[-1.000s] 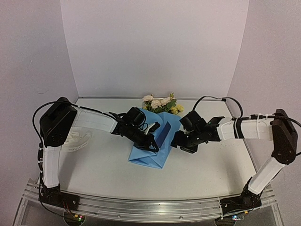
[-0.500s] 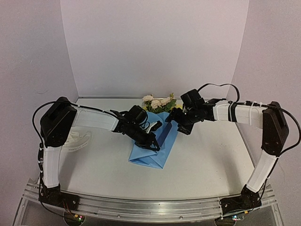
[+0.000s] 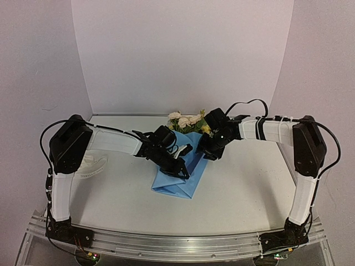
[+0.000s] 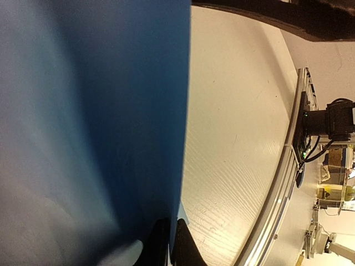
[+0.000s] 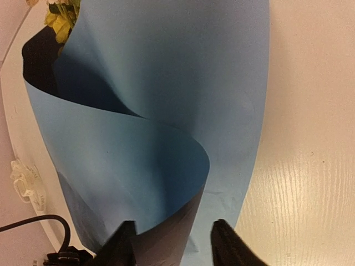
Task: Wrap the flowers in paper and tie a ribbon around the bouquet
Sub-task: Pass from the left arm to the right
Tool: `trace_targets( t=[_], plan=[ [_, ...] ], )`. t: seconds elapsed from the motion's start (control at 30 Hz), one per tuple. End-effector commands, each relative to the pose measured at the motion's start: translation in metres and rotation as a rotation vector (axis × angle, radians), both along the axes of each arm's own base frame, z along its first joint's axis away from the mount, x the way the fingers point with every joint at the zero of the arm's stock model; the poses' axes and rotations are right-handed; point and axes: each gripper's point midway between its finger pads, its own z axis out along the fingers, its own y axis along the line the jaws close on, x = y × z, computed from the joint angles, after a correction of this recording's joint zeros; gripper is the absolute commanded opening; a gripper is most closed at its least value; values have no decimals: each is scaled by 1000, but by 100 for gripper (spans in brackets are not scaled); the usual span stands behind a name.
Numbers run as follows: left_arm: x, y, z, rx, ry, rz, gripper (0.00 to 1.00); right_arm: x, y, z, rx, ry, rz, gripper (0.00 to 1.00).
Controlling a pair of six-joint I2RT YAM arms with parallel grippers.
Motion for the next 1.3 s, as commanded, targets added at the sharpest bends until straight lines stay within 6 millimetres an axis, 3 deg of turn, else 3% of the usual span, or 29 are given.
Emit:
trace_targets(
  t=[0.0, 0.1, 0.2, 0.33, 0.43, 0.53, 0.63, 0.77, 1.07, 1.13, 1.27],
  plan=[
    [6, -6, 16, -23, -59, -7, 11, 5, 4, 11, -6, -16, 7, 23],
    [5, -3, 27, -37, -70, 13, 24, 5, 4, 17, -3, -29, 15, 0],
    [6, 5, 44, -58, -78, 56, 40, 4, 4, 26, -6, -56, 41, 0],
    [14, 33, 69, -116, -36, 179, 47, -2, 11, 45, -17, -145, 130, 0],
    [20, 62, 78, -150, 1, 268, 48, -5, 19, 56, -17, -210, 186, 0],
    [23, 88, 72, -140, 38, 341, 43, -10, 26, 58, -18, -229, 228, 0],
    [22, 102, 61, -170, 93, 371, 39, -16, 33, 62, -15, -252, 270, 0],
    [22, 100, 48, -195, 134, 374, 30, -25, 40, 67, -27, -286, 313, 0],
    [7, 96, 11, -193, 257, 346, 26, -17, 28, 82, -101, -351, 275, 0],
    [4, 97, 12, -191, 260, 333, 27, -15, 28, 85, -109, -364, 279, 0],
    [6, 102, 45, -224, 194, 343, 32, -17, 27, 89, -110, -368, 293, 0]
  ],
)
